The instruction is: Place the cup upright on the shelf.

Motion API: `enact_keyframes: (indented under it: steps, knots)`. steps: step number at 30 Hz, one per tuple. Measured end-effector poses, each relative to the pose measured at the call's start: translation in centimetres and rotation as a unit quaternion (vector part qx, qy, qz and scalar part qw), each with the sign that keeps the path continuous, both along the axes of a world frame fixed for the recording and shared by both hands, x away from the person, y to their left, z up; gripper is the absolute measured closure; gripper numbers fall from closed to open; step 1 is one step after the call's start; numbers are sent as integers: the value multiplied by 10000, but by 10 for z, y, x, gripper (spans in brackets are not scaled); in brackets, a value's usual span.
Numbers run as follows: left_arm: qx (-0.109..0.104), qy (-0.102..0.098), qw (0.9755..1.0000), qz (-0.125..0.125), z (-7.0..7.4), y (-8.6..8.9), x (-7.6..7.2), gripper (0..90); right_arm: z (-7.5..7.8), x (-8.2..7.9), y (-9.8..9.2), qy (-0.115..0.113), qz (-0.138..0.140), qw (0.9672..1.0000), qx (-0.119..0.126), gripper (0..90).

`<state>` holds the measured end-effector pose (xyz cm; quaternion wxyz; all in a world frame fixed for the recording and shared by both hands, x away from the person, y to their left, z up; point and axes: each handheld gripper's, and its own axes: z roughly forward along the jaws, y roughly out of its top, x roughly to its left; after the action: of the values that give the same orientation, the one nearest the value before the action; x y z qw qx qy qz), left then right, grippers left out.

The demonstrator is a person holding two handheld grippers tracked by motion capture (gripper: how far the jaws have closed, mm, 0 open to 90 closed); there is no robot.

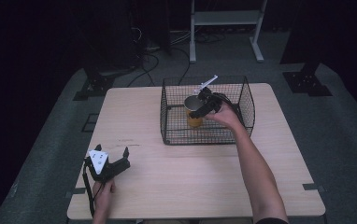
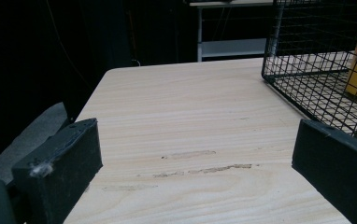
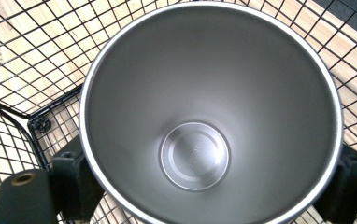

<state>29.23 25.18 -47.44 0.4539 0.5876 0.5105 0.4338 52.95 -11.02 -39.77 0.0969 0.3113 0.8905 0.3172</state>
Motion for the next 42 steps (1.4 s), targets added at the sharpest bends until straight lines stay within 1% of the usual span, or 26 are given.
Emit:
enact_keyframes:
  steps: [5, 9, 16, 27, 30, 38, 42]
  knots:
    - [6, 1, 10000, -1, 0, 0, 0, 8, 1, -1, -1, 14, 17, 10000, 12, 130]
    - [4, 0, 10000, 1, 0, 0, 0, 8, 3, -2, -2, -8, 45, 10000, -34, 126]
    - [12, 2, 10000, -4, 0, 0, 0, 8, 5, -4, -4, -32, 31, 10000, -8, 110]
    - [14, 3, 10000, -3, 0, 0, 0, 8, 8, -7, -3, -22, 53, 10000, 30, 64]
    - [16, 6, 10000, -2, 0, 0, 0, 8, 8, -8, -3, -27, 48, 10000, 21, 30]
    - [12, 7, 10000, 3, 0, 0, 0, 8, 13, -11, -5, -45, 44, 9999, 103, 24]
    - [21, 8, 10000, 5, 0, -1, 0, 8, 16, -13, -8, -73, 42, 9999, 96, 22]
